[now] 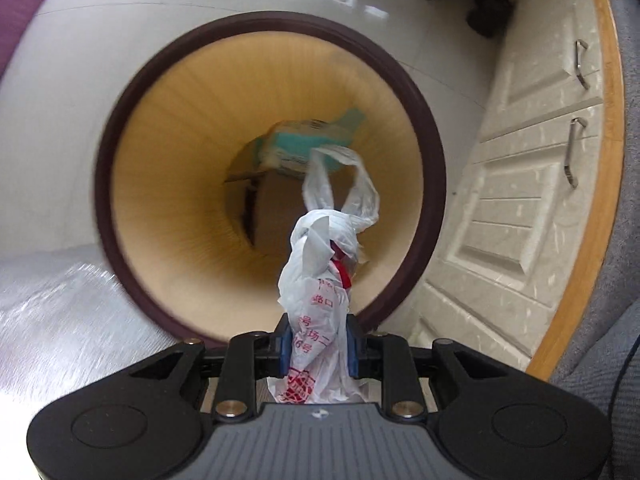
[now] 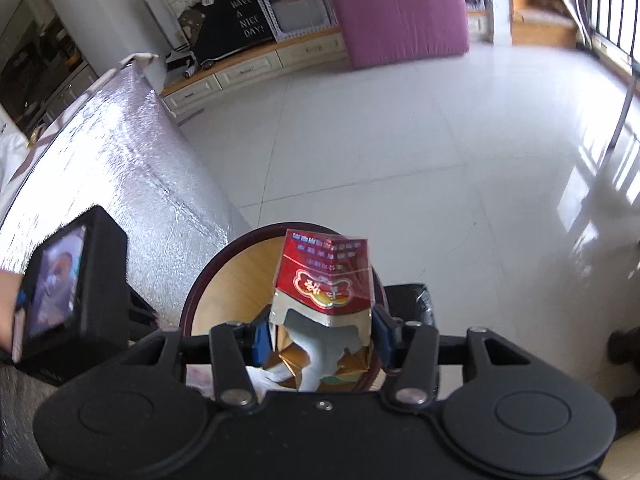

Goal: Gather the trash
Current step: 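Lower both items into the wastebasket and open both tools to release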

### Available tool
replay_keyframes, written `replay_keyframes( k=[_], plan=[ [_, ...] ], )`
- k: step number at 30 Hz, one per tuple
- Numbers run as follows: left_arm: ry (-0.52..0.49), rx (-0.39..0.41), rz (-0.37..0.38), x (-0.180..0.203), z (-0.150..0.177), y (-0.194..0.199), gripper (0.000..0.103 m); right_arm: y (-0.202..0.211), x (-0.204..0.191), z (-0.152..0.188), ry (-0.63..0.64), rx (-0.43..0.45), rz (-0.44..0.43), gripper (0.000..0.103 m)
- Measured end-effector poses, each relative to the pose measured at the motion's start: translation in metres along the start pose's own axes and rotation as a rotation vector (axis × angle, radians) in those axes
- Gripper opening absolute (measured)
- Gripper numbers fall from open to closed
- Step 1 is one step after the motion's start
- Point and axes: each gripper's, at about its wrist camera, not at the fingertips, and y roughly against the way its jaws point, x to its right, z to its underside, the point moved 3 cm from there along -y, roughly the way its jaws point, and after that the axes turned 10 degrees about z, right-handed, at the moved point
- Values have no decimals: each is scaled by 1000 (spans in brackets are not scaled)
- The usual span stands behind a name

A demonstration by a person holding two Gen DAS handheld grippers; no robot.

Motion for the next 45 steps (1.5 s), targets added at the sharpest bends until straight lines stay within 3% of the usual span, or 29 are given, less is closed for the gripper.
replay_keyframes(
  k=[8, 10, 12, 14, 17, 21, 24, 45],
  plan=[
    [107, 54, 148, -7, -12, -47, 28, -50, -6, -15, -61, -119, -64, 51],
    [197, 108, 175, -16, -12, -52, 41, -63, -8, -18, -76, -146, -66, 51],
    [303, 173, 202, -24, -7, -55, 74, -74, -8, -18, -92, -176, -68, 51],
    [410, 253, 229, -30, 4, -51, 81, -85, -12, -22, -89, -201, -64, 51],
    [515, 340, 291, -30, 21, -47, 81, -103, -16, -28, -71, -229, -60, 51],
    [542, 382, 276, -27, 35, -39, 81, -123, -25, -35, -60, -259, -73, 53],
    [578, 404, 269, -26, 38, -35, 80, -127, -30, -38, -64, -244, -60, 73],
    [623, 529, 187, 8, 68, 29, 81, -50, -11, -6, 8, -191, -8, 74]
  ],
)
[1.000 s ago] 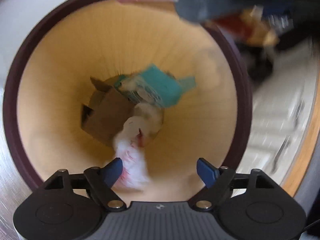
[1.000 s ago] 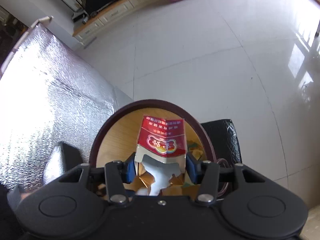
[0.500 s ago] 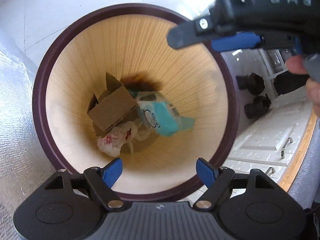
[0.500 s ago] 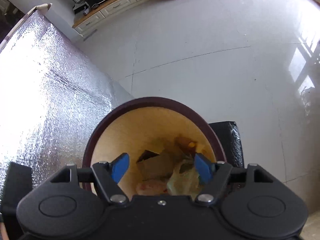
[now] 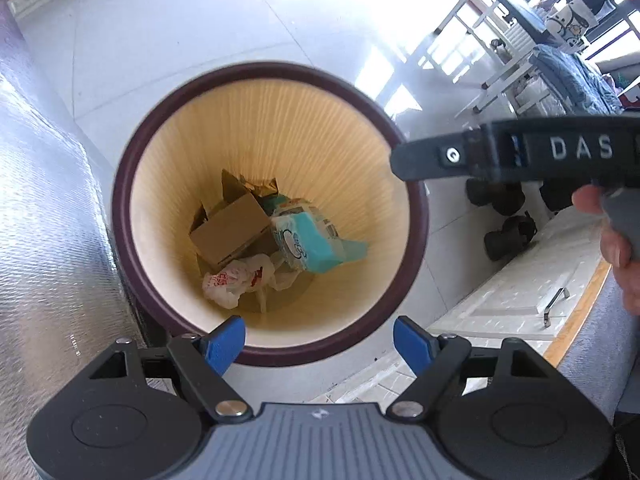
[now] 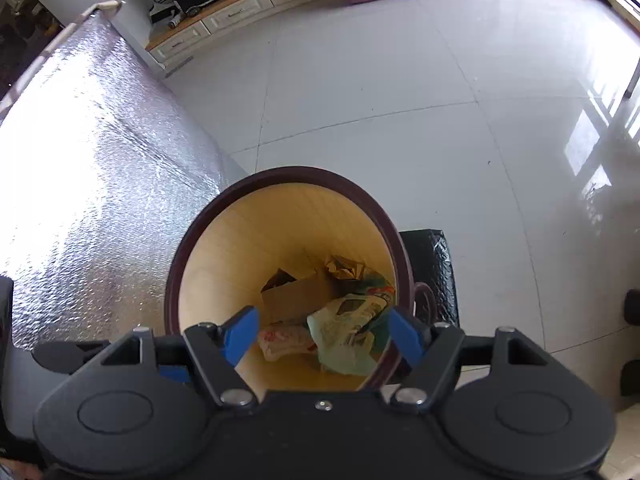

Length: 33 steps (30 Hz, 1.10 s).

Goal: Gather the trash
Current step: 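Lower both items into the wastebasket and open both tools to release, then withdraw both tools from the wastebasket back toward the table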

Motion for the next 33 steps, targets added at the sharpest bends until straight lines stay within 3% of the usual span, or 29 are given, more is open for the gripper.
replay_keyframes(
  k=[14, 16, 24, 33],
  plan=[
    [14, 168, -73, 25, 27, 75, 102, 84, 4, 25, 16, 127, 17, 88],
    [15, 189, -80, 28, 32, 84, 103, 96, 5, 30, 20, 149, 22, 95],
    [45, 308, -119, 36, 54, 121, 103, 141, 6, 51, 52, 235, 48, 103],
    [67, 459, -150, 50, 83, 163, 103, 173, 4, 82, 53, 289, 88, 103]
  ],
)
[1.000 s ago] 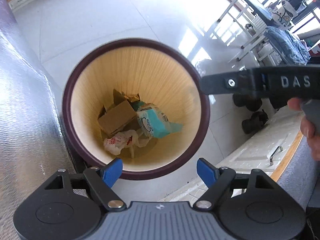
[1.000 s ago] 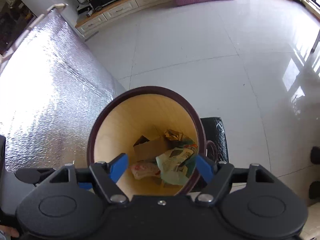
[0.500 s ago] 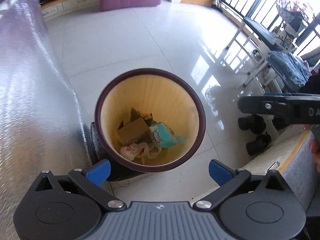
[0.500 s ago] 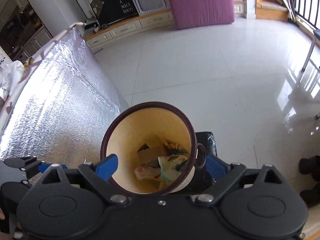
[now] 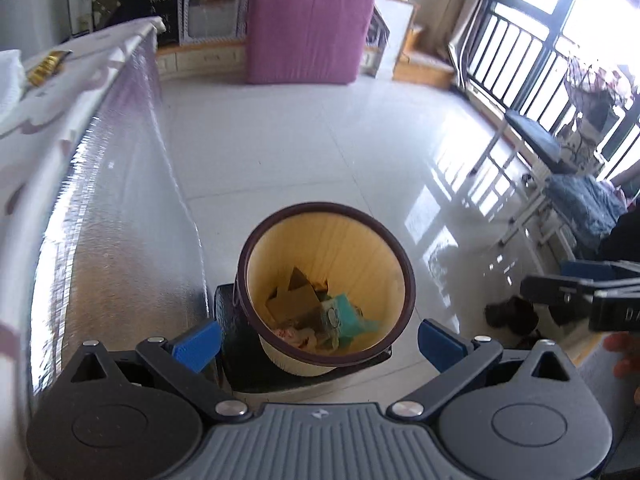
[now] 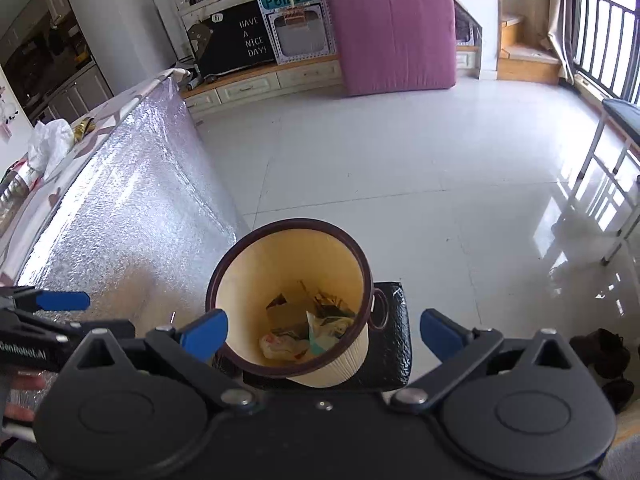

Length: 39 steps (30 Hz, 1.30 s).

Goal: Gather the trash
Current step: 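Withdraw both tools from the wastebasket back toward the table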

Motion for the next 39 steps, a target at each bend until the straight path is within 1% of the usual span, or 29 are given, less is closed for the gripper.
replay_keyframes(
  k=[4, 8, 15, 18, 21, 26, 32, 35, 39],
  plan=[
    [-7, 46, -8, 5, 4, 21, 103, 17, -4, 7, 11, 24, 16, 103],
    [-2, 82, 11, 7, 9, 41, 103, 35, -11, 12, 3, 61, 23, 103],
    [-3, 172, 30, 5, 15, 87, 103, 71, -19, 23, 8, 128, 42, 103],
    [-4, 220, 28, 3, 17, 110, 103, 88, -28, 24, 17, 171, 39, 103],
    [0, 273, 17, -6, 19, 133, 103, 101, -42, 22, 26, 215, 16, 103],
    [11, 364, -47, -32, 22, 173, 103, 116, -76, 14, 49, 277, -18, 103],
    [56, 470, -167, -83, 20, 222, 103, 121, -130, 0, 99, 334, -81, 103],
    [84, 500, -226, -115, 18, 239, 103, 120, -164, -10, 132, 351, -112, 103],
    [112, 530, -286, -154, 13, 252, 103, 112, -209, -26, 168, 381, -160, 103]
  ],
)
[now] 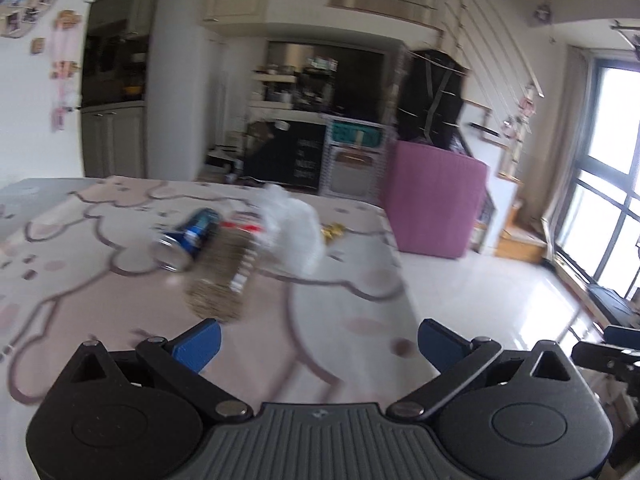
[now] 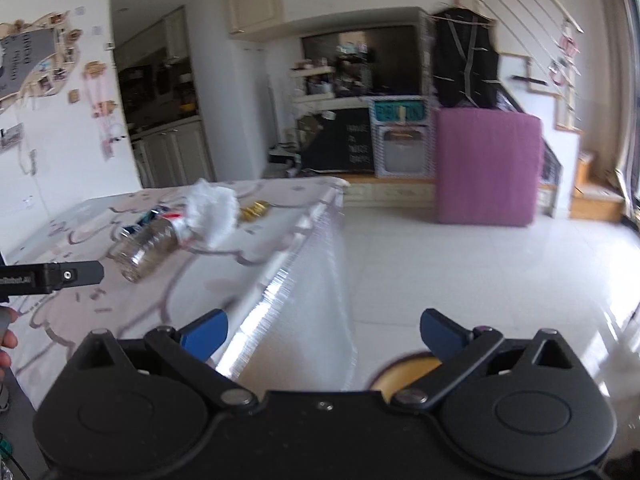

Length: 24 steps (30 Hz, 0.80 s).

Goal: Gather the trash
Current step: 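Withdraw both tools from the wastebasket back toward the table, then grasp the clear water bottle with the left tool while the right tool grasps the white tissue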

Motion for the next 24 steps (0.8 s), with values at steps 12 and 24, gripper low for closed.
replay_keyframes(
  k=[12, 24],
  plan=[
    [-30, 6, -34, -73, -33, -62, 103, -92, -97, -66, 35, 7, -96, 103],
    [-27, -173, 35, -107, -51, -136, 91, -217, -146, -113, -270, -279, -190, 103]
  ],
)
